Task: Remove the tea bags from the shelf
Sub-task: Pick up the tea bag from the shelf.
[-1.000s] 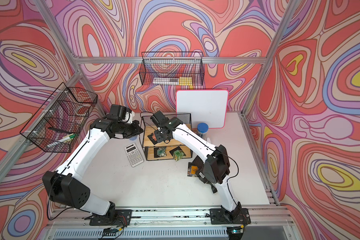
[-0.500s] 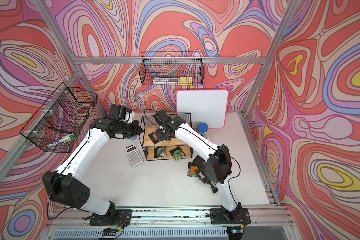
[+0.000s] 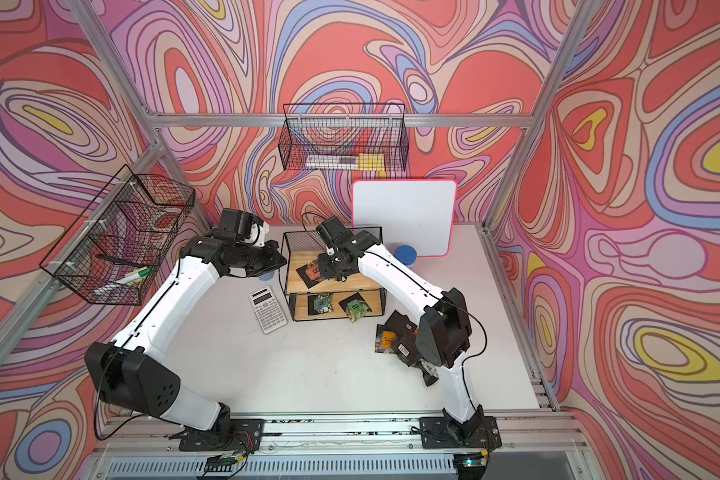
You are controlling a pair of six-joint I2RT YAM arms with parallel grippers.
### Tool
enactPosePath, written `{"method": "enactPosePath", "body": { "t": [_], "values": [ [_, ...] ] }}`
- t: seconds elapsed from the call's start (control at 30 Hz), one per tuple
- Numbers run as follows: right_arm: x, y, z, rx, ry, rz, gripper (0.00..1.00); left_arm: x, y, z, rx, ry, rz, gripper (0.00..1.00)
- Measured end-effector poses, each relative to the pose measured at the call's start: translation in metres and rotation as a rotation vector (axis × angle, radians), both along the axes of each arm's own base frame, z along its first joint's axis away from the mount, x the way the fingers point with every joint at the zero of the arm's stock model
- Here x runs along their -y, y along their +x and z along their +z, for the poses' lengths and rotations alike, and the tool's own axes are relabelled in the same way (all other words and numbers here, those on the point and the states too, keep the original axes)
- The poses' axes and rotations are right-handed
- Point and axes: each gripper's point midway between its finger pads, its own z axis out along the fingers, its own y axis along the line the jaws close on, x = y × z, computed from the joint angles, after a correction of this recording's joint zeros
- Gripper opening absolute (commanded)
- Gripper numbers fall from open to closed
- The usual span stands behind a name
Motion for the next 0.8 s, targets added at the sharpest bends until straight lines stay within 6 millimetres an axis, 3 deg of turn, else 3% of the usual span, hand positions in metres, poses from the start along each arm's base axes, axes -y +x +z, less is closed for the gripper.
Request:
{"method": "enactPosePath", "body": {
  "t": [0.33,0.57,0.8],
  "values": [
    [0.017,-0.001,0.002,0.021,-0.043,-0.057,0.10,0.000,0.000,0.000,0.000,0.000,0.000,0.00],
    [0.030,-0.002,0.028,0.085,-0.043,-0.094,0.07,0.000,0.000,0.000,0.001,0.000,0.000,0.00],
    [0.040,0.001,0.039,0.124,-0.054,-0.141,0.01,0.000,0.000,0.000,0.001,0.000,0.000,0.00]
  ]
}}
